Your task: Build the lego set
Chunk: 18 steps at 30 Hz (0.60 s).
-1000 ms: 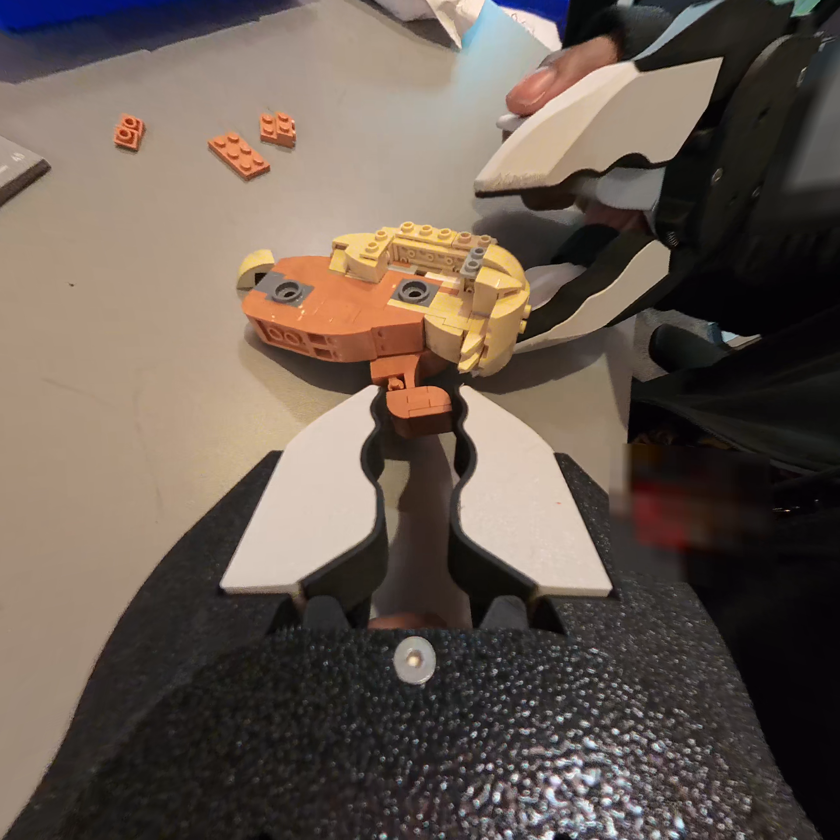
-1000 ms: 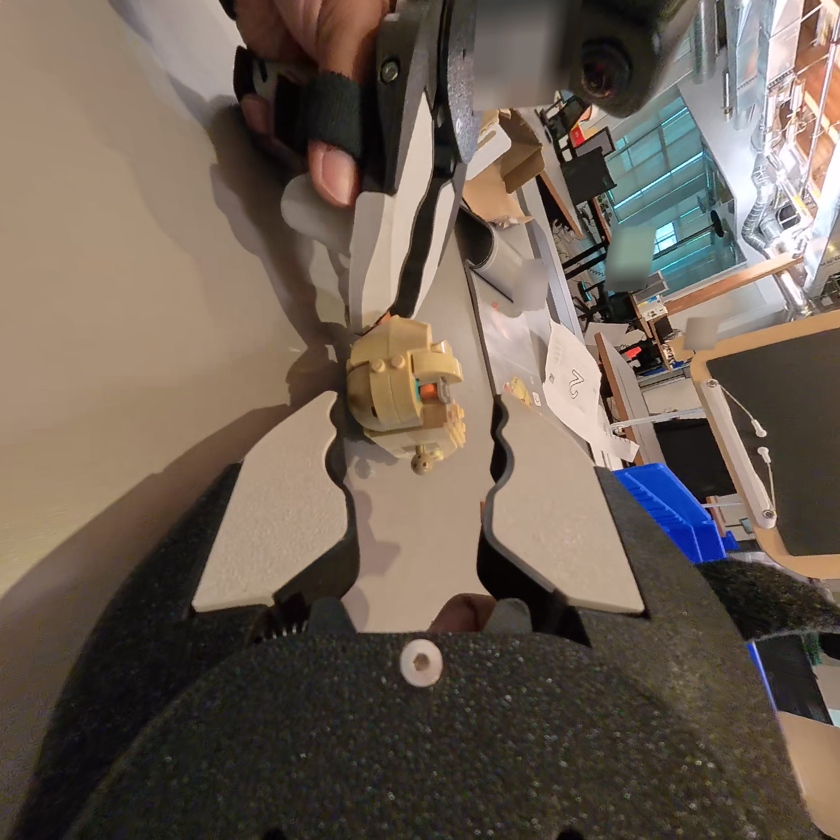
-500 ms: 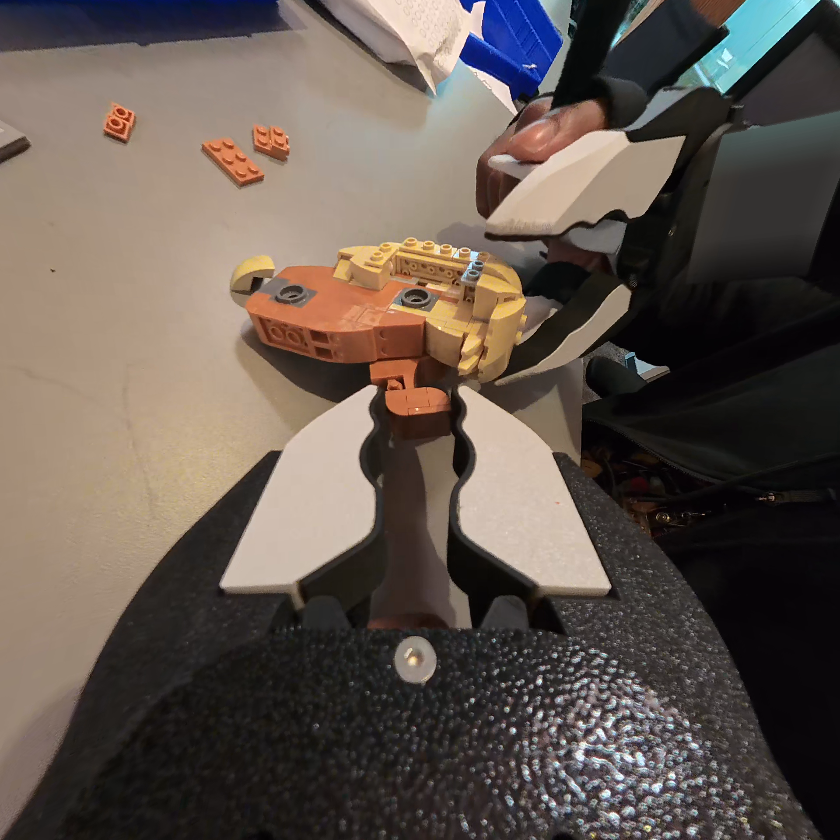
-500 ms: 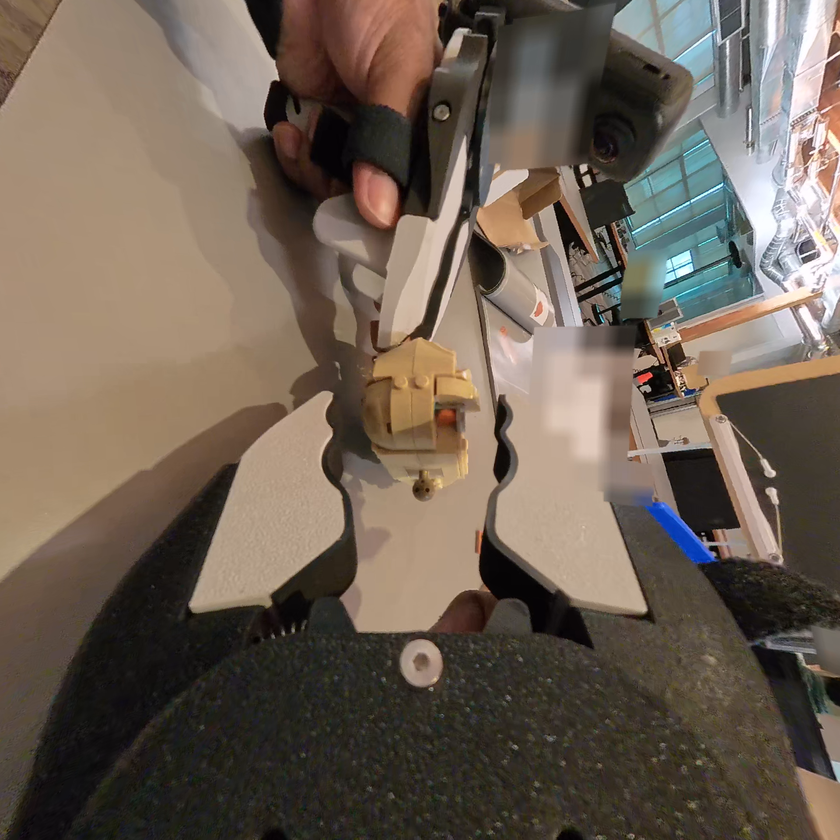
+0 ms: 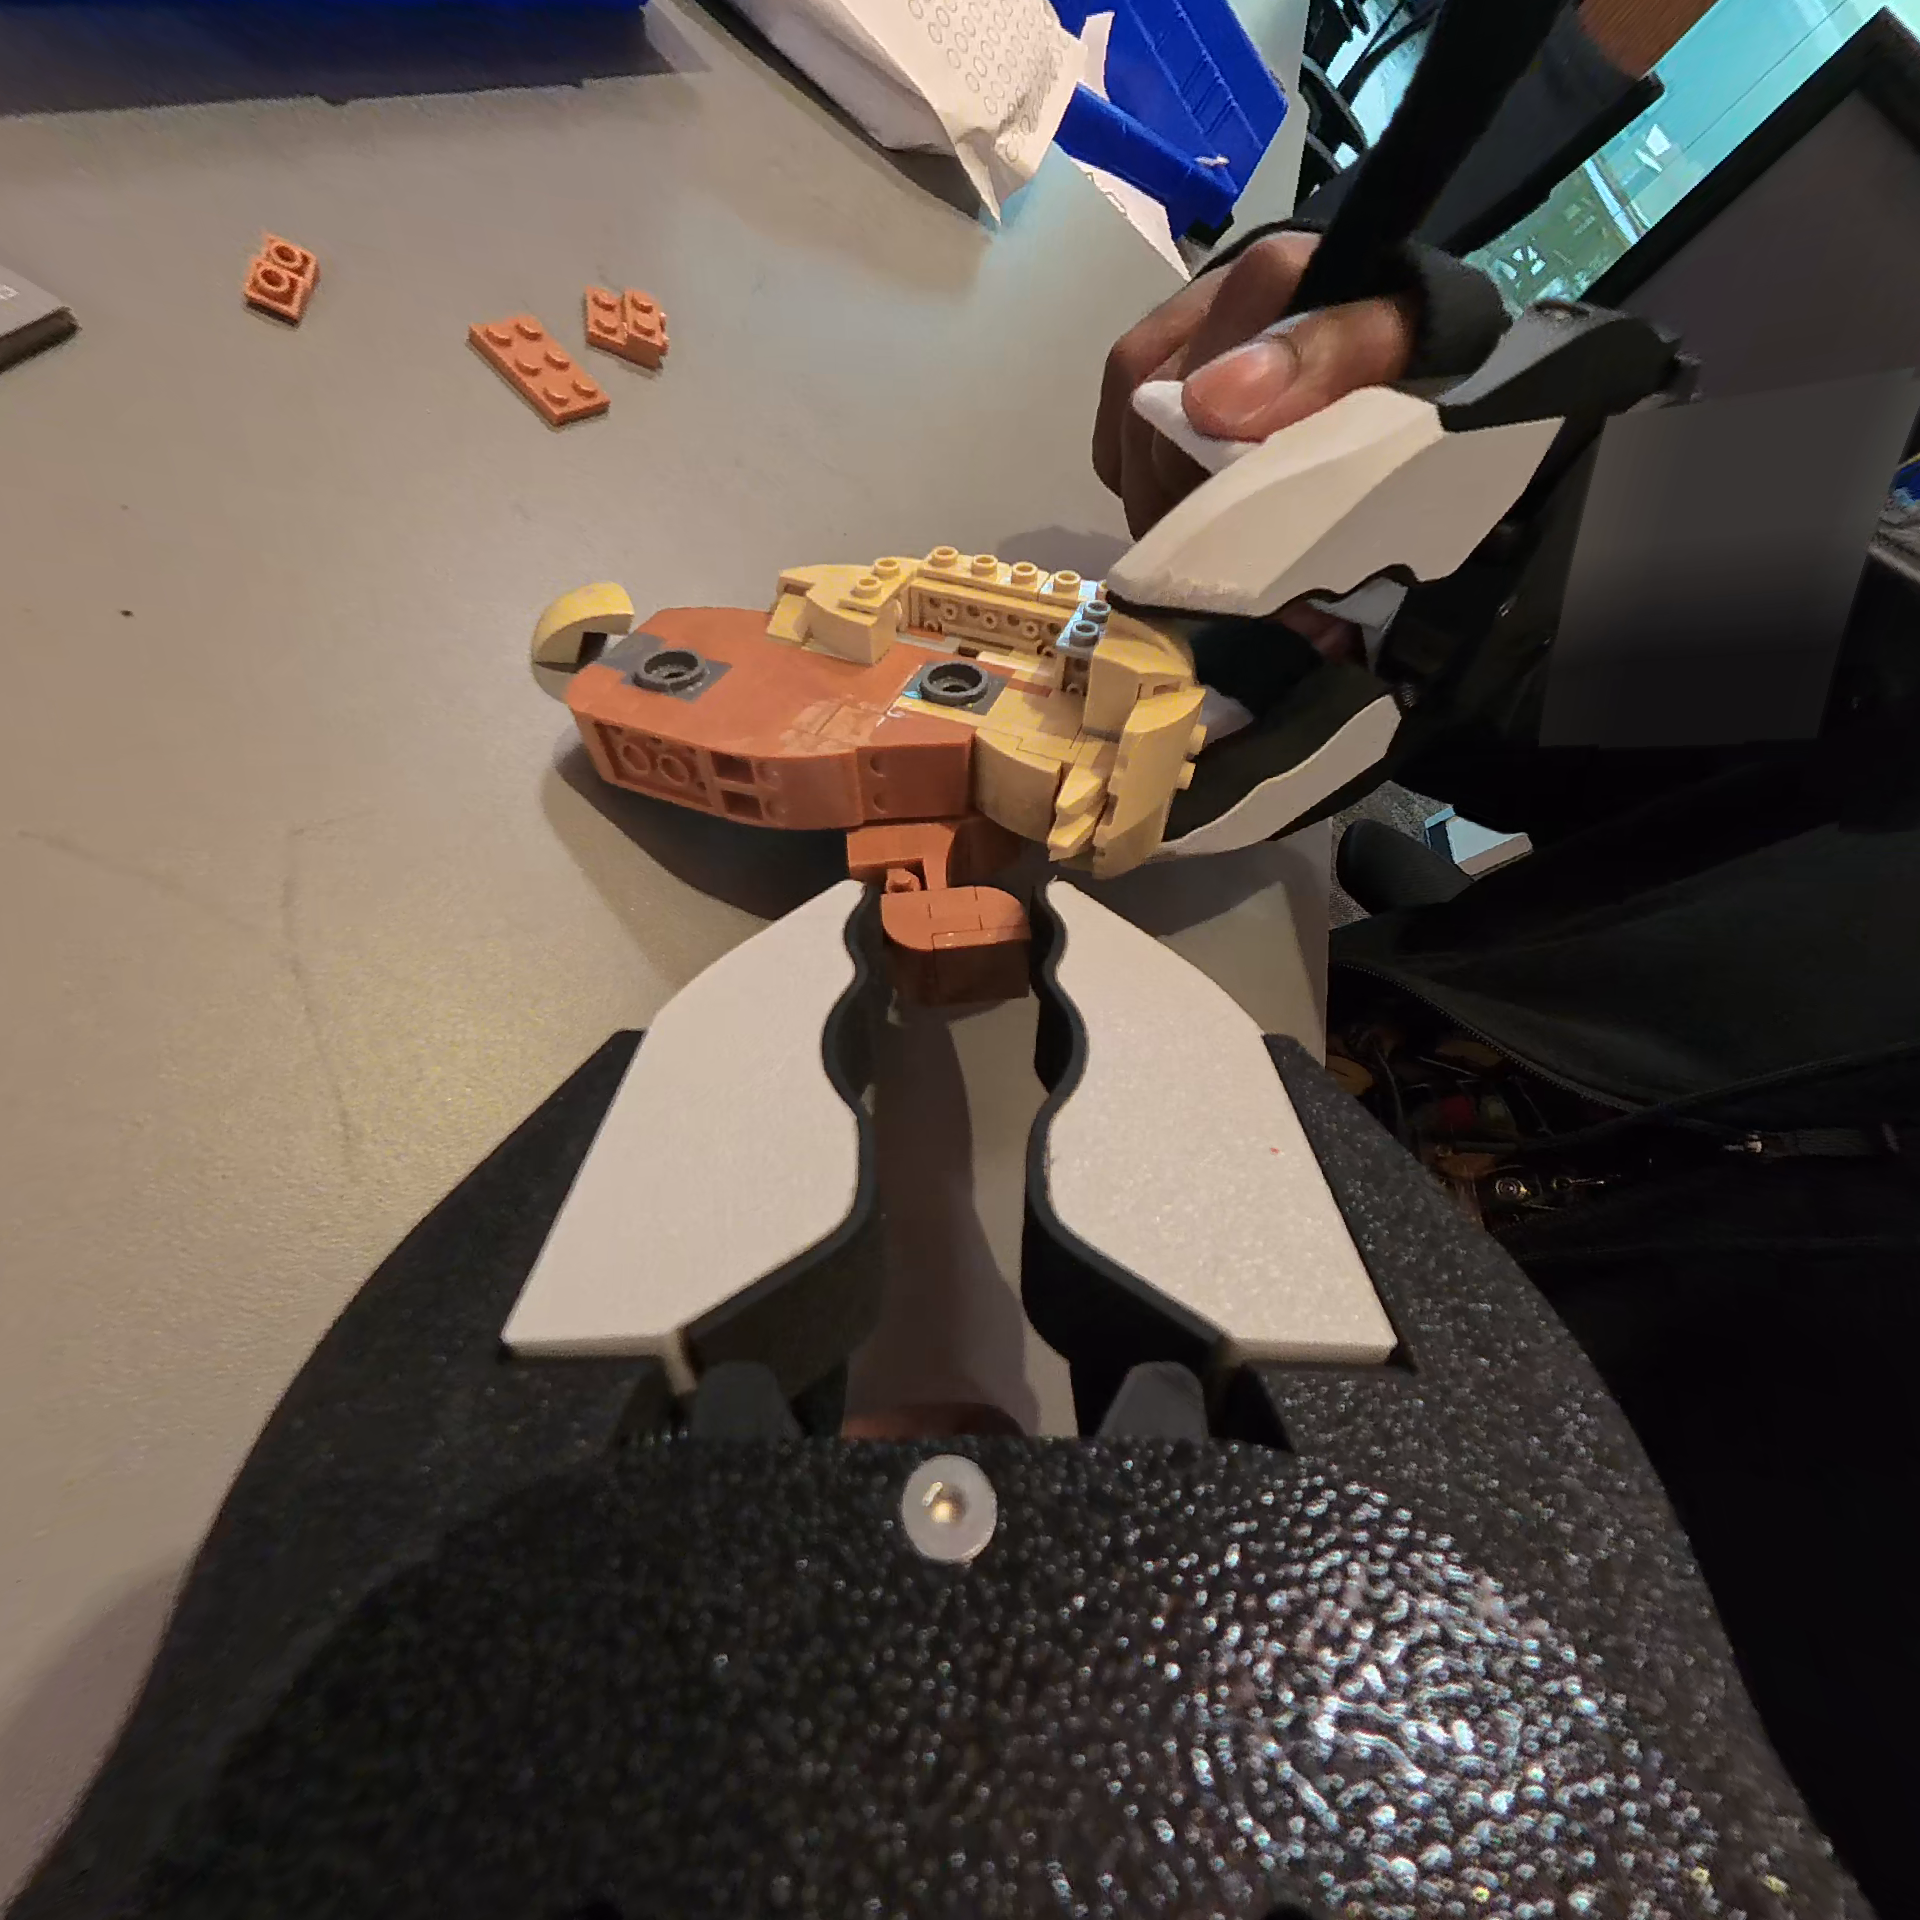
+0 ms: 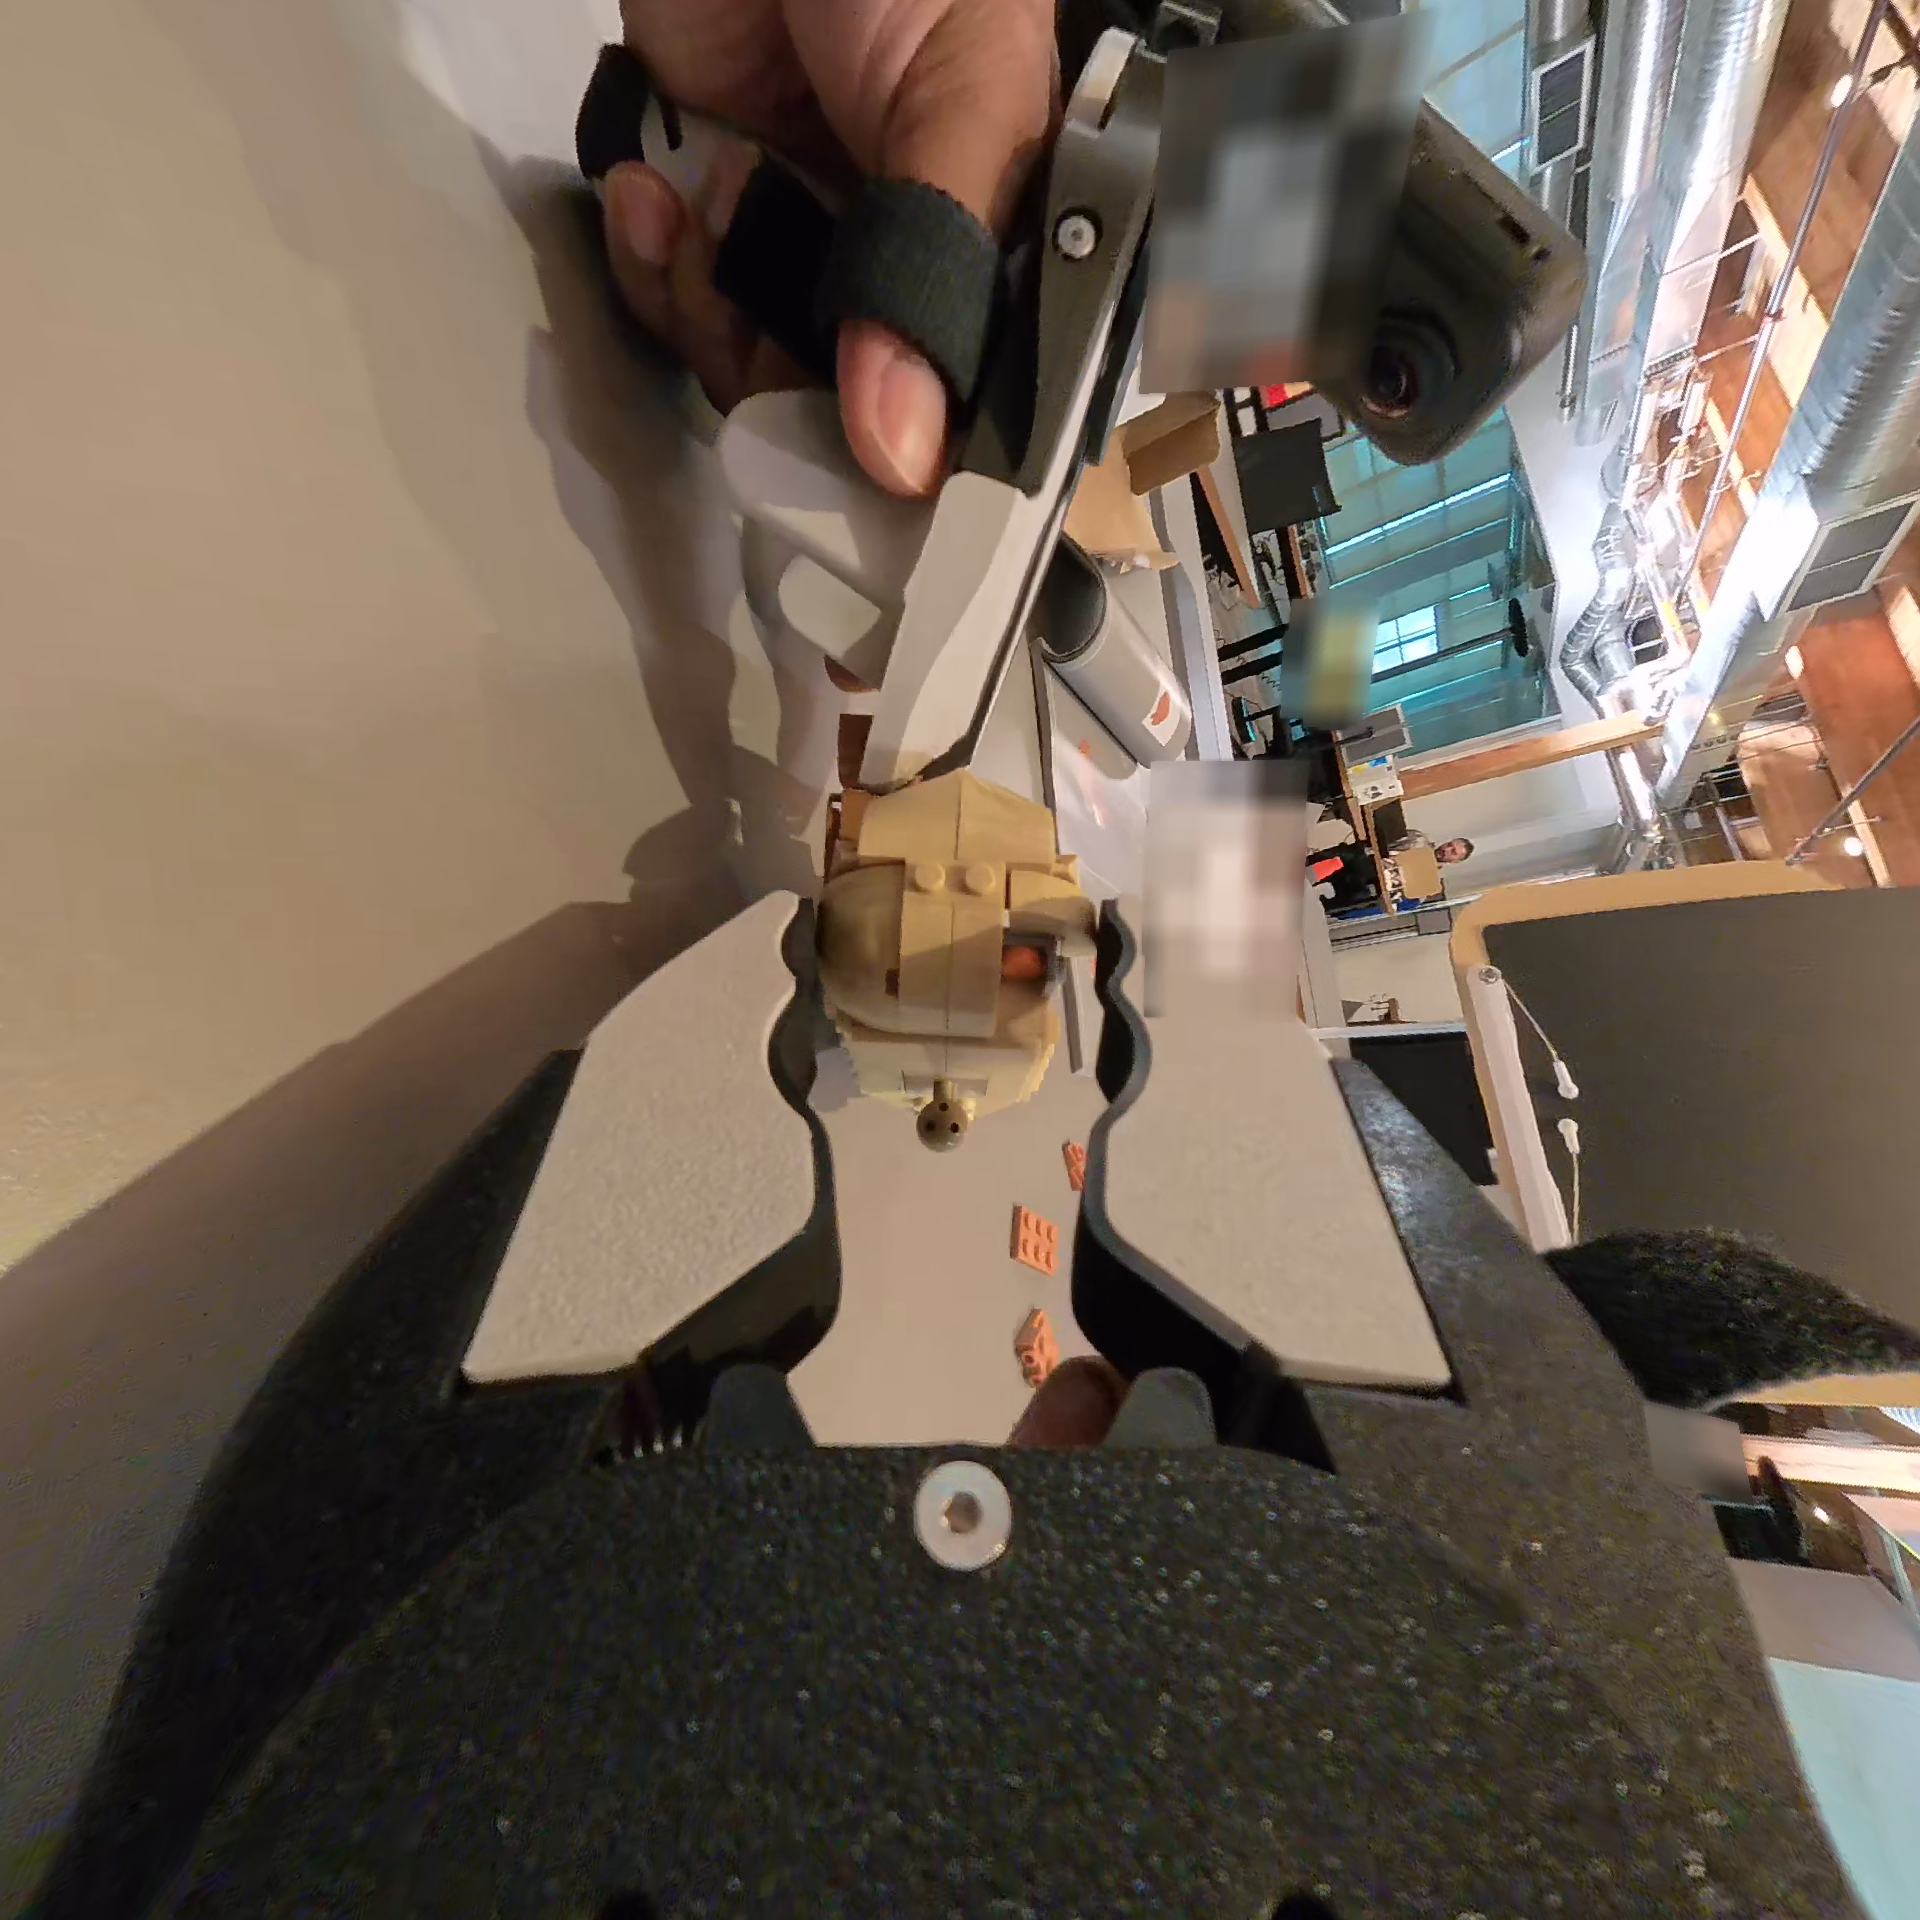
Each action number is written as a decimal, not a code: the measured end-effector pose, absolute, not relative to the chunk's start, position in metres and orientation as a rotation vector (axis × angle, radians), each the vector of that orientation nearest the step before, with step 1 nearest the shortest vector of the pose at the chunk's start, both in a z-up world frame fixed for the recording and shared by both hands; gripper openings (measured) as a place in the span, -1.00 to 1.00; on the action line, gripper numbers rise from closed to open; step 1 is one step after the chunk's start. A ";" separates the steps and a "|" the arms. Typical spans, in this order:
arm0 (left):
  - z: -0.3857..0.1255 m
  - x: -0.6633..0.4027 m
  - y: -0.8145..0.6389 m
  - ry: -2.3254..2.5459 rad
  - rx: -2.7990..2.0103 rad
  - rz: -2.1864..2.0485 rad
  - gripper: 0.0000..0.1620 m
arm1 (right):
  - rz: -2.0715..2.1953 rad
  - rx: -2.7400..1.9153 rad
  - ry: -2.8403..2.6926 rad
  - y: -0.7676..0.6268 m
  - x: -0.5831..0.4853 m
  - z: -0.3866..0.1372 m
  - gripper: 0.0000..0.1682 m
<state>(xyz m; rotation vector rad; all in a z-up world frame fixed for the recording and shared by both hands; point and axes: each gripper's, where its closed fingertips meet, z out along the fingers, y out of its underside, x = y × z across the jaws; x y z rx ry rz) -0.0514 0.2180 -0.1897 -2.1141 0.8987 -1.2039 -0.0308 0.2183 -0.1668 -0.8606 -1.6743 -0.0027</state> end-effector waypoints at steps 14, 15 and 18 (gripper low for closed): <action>-0.191 -0.052 0.221 0.893 -2.130 -1.179 -0.67 | -0.047 -0.882 -1.688 0.221 -0.031 -0.169 -0.41; -0.192 -0.051 0.221 0.893 -2.132 -1.178 -0.67 | -0.052 -0.879 -1.690 0.221 -0.031 -0.169 -0.41; -0.193 -0.050 0.222 0.895 -2.142 -1.174 -0.67 | -0.069 -0.871 -1.696 0.221 -0.030 -0.170 -0.41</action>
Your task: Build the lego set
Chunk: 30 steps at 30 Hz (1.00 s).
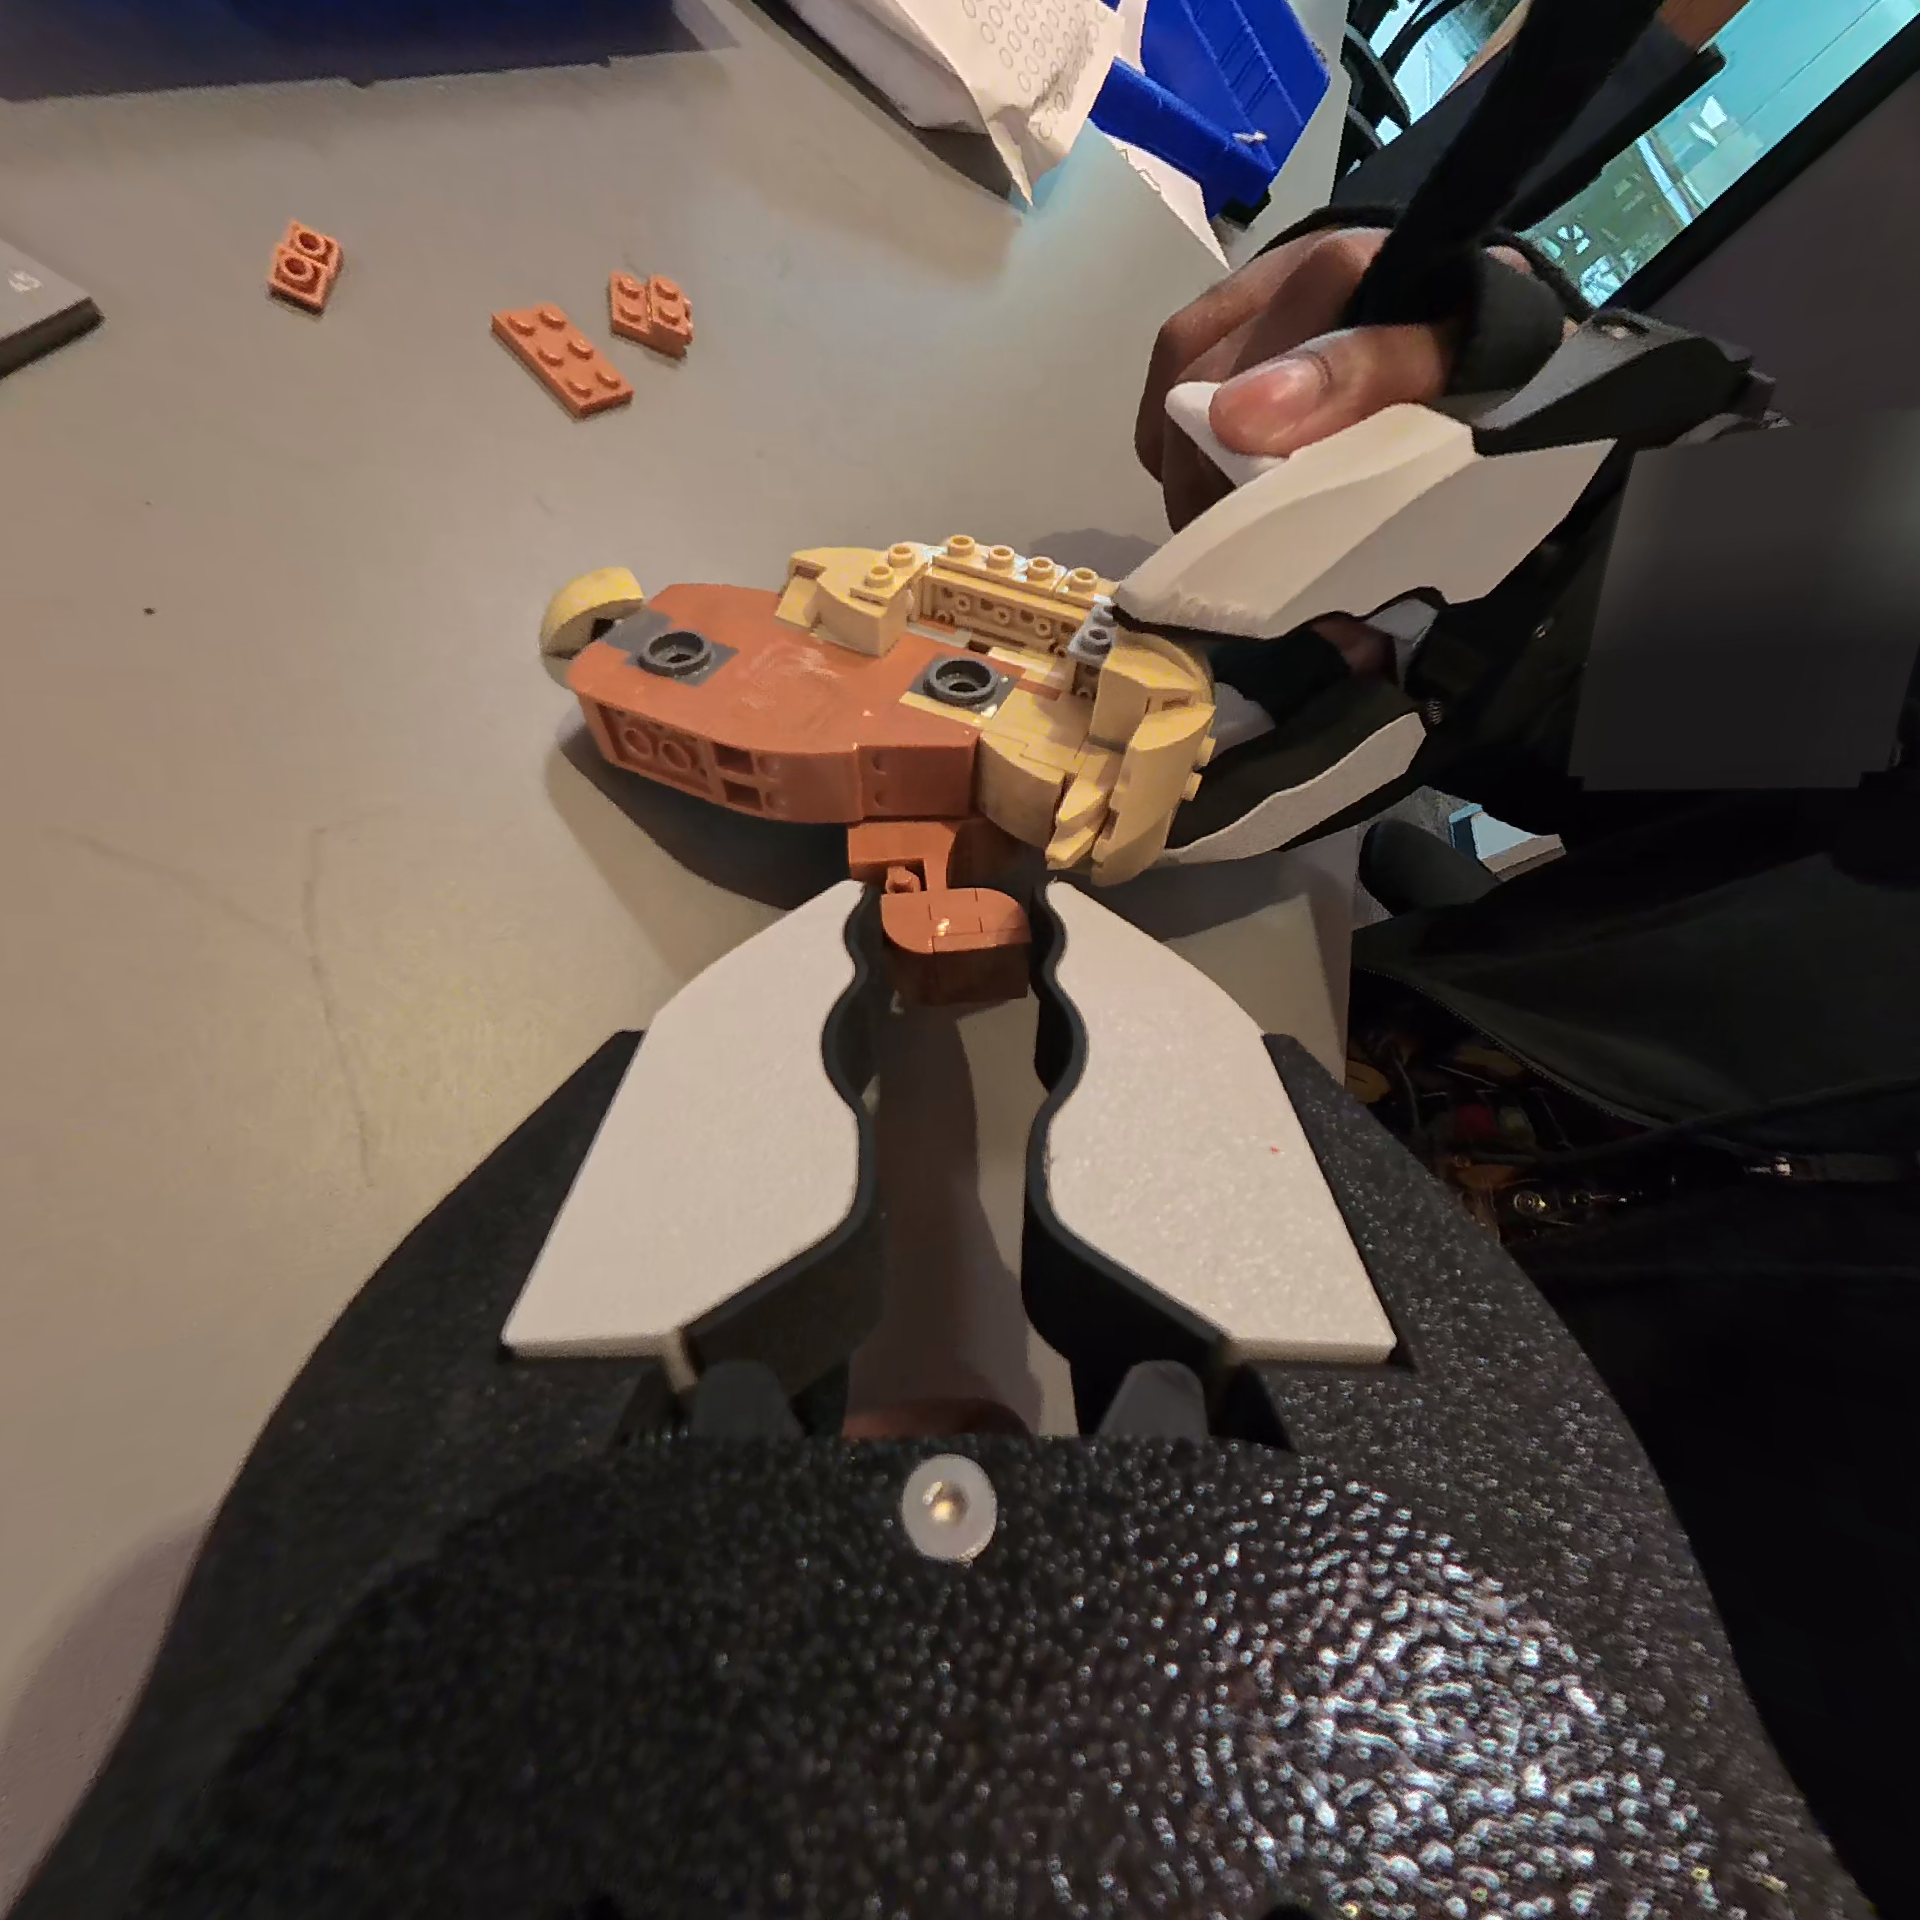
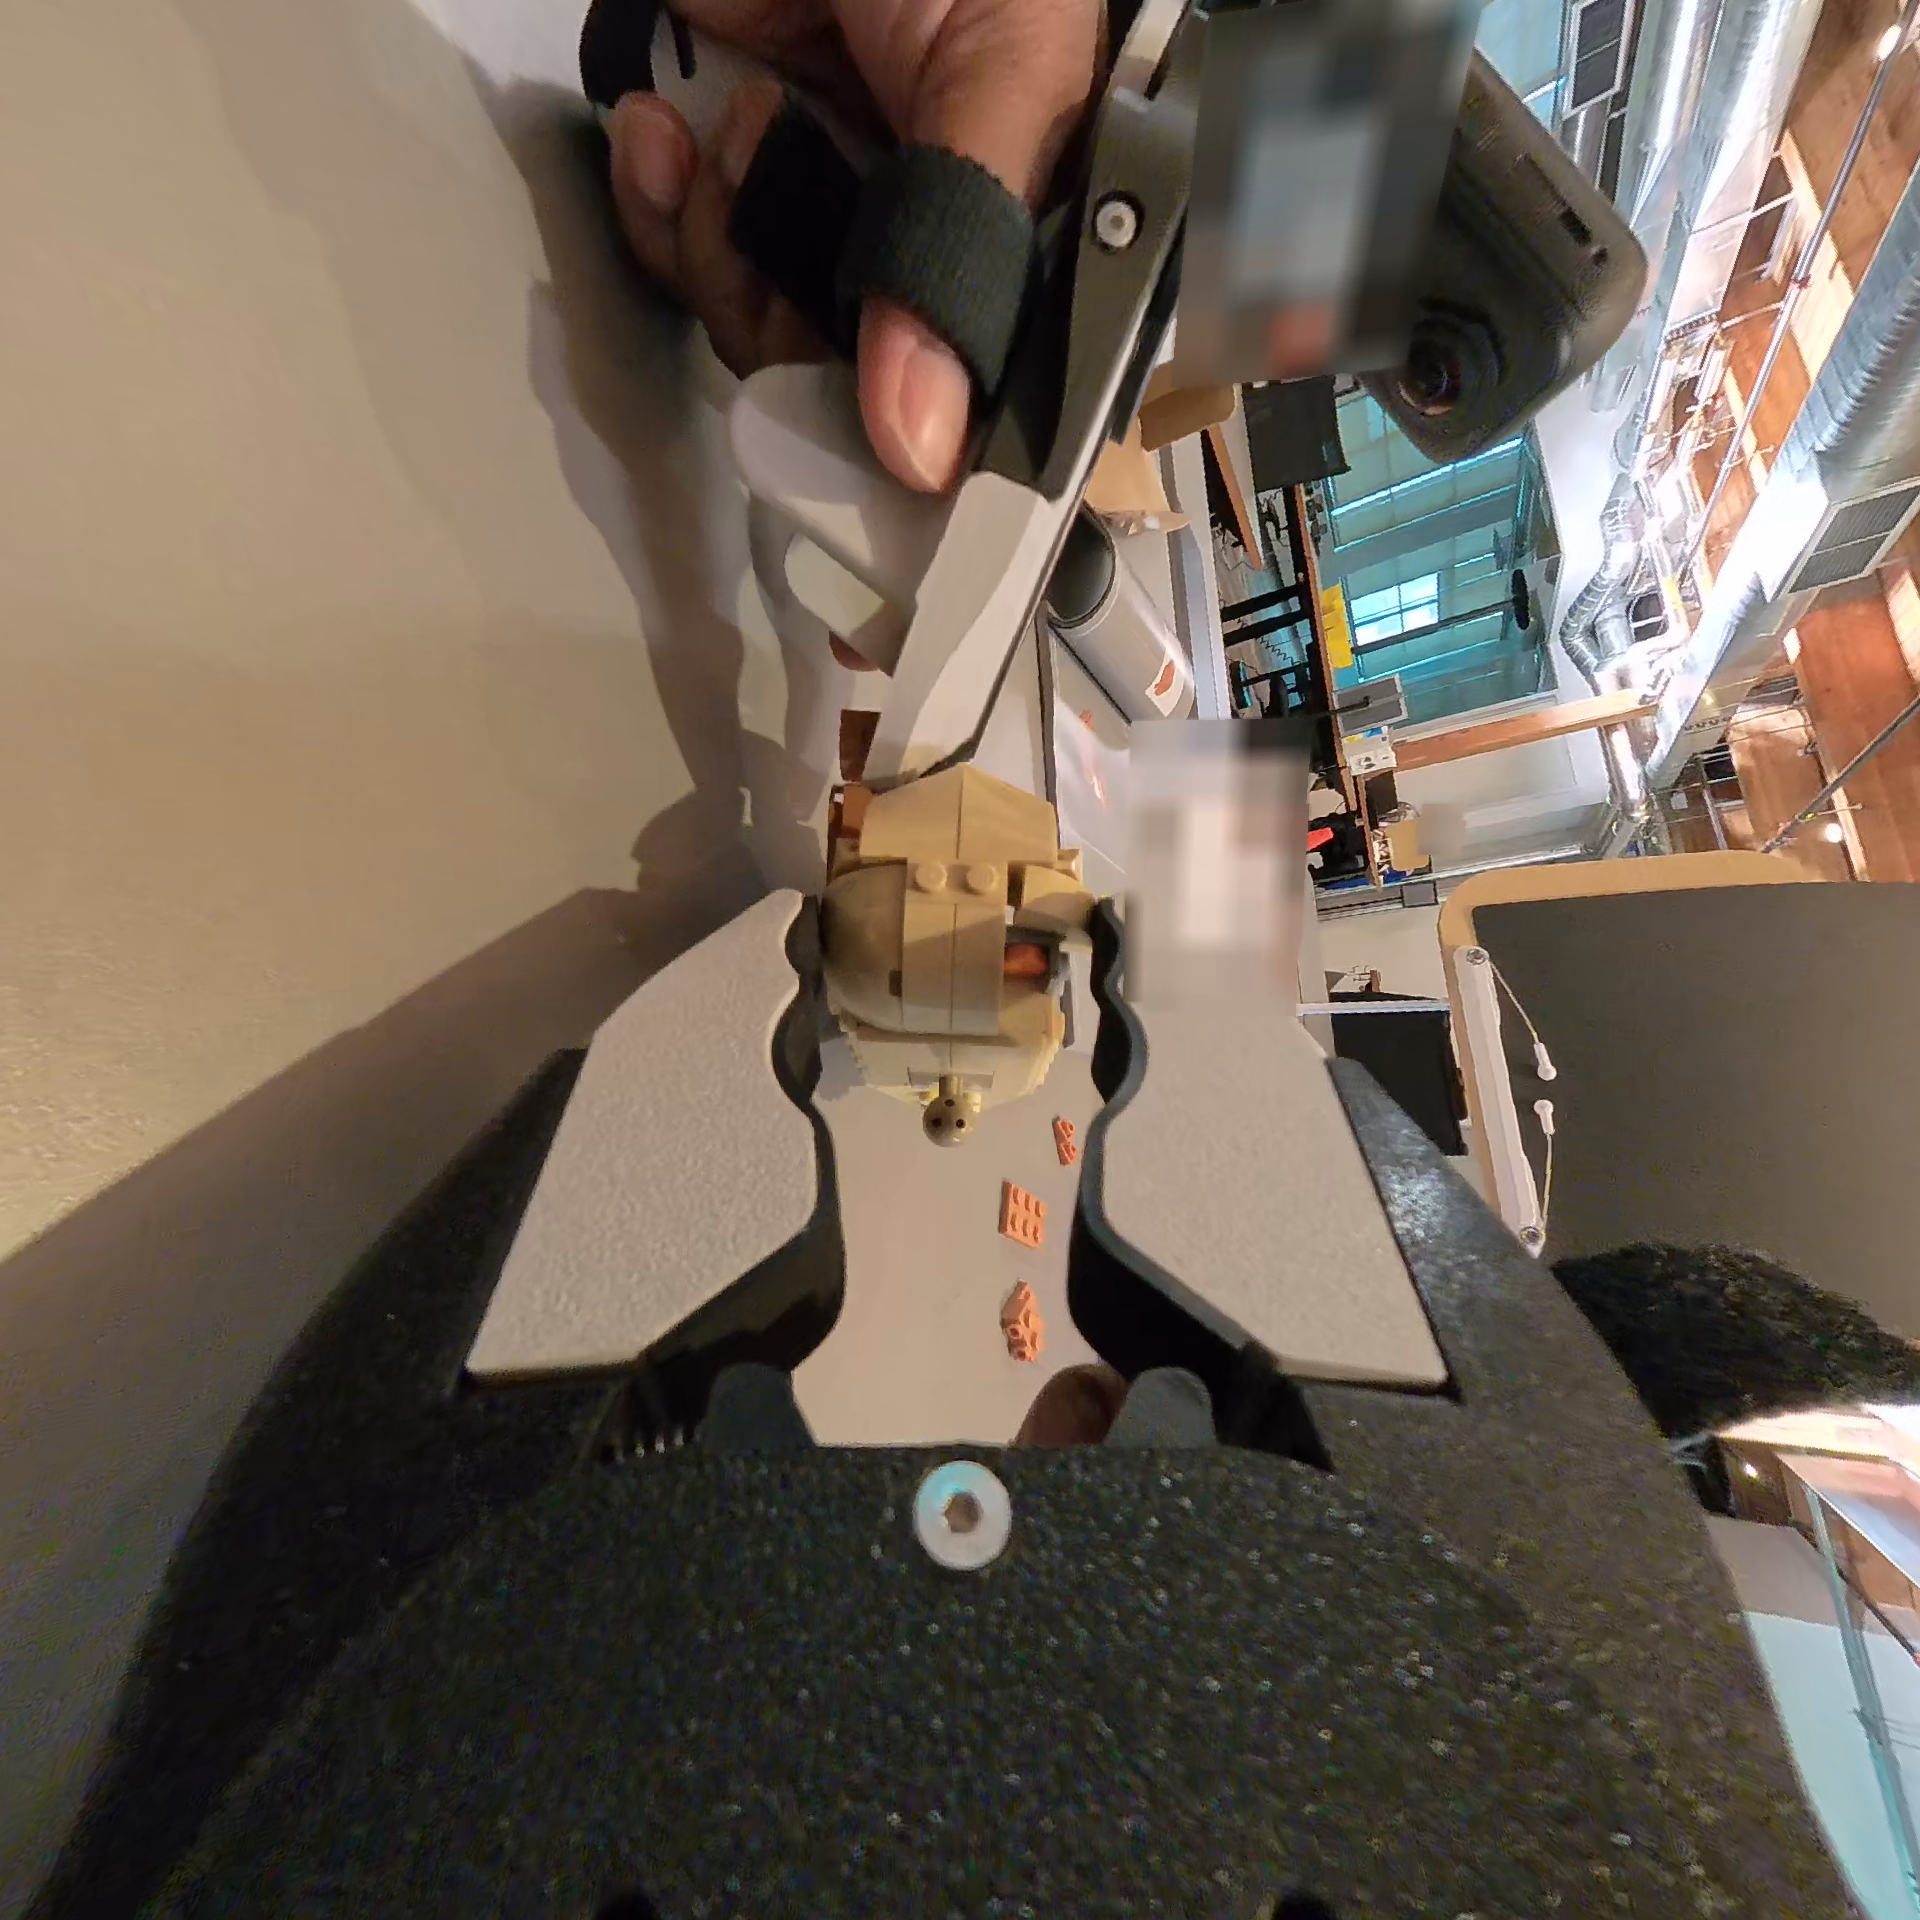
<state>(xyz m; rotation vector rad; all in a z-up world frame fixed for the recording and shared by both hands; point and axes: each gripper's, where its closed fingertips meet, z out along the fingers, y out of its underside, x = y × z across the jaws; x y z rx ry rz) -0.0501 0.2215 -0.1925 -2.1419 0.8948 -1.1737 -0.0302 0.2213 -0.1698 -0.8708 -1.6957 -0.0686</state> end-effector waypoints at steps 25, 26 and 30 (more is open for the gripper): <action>-0.192 -0.047 0.228 0.828 -2.181 -1.175 -0.67 | -0.111 -0.890 -1.689 0.228 -0.028 -0.170 -0.42; -0.192 -0.047 0.228 0.824 -2.182 -1.171 -0.67 | -0.111 -0.896 -1.686 0.229 -0.028 -0.171 -0.42; -0.191 -0.047 0.231 0.800 -2.175 -1.165 -0.67 | -0.116 -0.925 -1.672 0.231 -0.028 -0.171 -0.42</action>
